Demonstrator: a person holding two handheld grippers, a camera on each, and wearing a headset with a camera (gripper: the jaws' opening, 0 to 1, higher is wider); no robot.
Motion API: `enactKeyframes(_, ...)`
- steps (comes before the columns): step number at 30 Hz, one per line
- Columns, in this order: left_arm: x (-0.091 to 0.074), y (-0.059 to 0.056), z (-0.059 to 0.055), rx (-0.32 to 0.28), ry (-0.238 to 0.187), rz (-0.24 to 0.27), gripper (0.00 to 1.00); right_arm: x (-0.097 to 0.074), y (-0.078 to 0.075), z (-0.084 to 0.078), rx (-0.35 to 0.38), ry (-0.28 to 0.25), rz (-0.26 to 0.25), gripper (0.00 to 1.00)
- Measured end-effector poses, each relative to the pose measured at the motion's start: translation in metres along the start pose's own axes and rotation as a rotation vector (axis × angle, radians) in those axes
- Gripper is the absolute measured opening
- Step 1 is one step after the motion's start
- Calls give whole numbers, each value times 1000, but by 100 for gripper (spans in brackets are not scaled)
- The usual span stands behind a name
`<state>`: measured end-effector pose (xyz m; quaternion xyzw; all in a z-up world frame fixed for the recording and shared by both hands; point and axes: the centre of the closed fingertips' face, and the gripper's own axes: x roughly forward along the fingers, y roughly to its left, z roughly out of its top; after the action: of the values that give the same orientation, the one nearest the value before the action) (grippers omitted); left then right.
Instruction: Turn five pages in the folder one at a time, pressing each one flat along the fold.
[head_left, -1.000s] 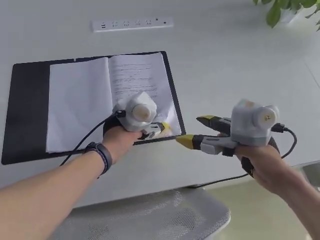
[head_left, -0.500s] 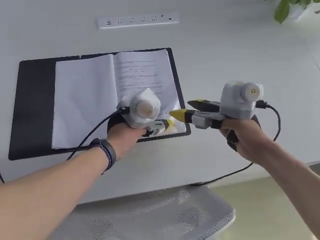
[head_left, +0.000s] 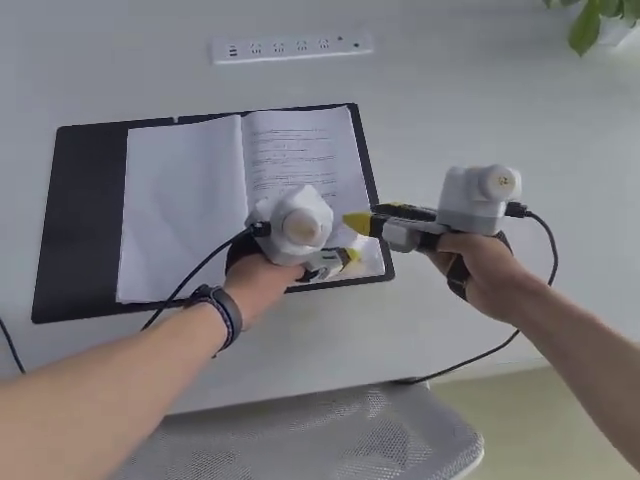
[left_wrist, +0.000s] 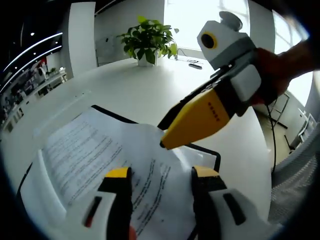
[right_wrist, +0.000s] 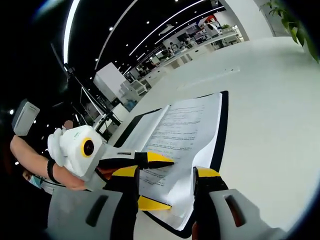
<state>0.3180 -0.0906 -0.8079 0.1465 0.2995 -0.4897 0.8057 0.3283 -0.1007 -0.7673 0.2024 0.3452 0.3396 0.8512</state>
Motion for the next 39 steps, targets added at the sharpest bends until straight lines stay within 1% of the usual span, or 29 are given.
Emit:
enactKeyframes(4, 0, 0, 0, -3, 0, -1, 48, 3, -4, 0, 24, 1, 6, 34)
enactKeyframes(5, 0, 0, 0, -4, -1, -1, 48, 5, -7, -1, 38, 4, 7, 33)
enactKeyframes(8, 0, -1, 0, -5, -1, -3, 48, 7, -10, -2, 66, 4, 11, 28)
enactKeyframes(12, 0, 0, 0, -7, 1, -5, 48, 9, -18, -2, 101, -7, -8, 18)
enactKeyframes(14, 0, -1, 1, -7, 1, -6, 48, 9, -19, -1, 117, -16, -13, 14)
enactKeyframes(17, 0, -1, 1, -8, 9, -16, 49, 8, -17, 1, 116, -25, -16, 9)
enactKeyframes(20, 0, -3, 2, -13, 13, -27, 51, 6, -19, 4, 113, -43, -25, 2)
enactKeyframes(21, 0, -4, 2, -11, 15, -33, 52, 6, -18, 6, 120, -50, -14, 2)
enactKeyframes(25, -2, -6, 2, -13, 22, -44, 56, 6, -14, 7, 106, -47, -12, 1)
enactKeyframes(26, -3, -7, 3, -20, 21, -49, 57, 6, -8, 7, 106, -51, -7, 1)
enactKeyframes(29, -6, -9, 2, -23, 28, -57, 60, 7, -1, 10, 96, -56, -2, 0)
enactKeyframes(32, -15, -9, 2, -21, 28, -61, 63, 6, 12, 14, 81, -61, 10, 0)
enactKeyframes(35, -23, -6, 3, -10, 25, -58, 65, 7, 21, 16, 70, -65, 19, 0)
enactKeyframes(37, -29, -2, 5, -2, 20, -52, 66, 7, 26, 17, 64, -67, 26, 0)
enactKeyframes(39, -35, 2, 8, -8, 11, -49, 69, 7, 31, 20, 61, -73, 33, 0)
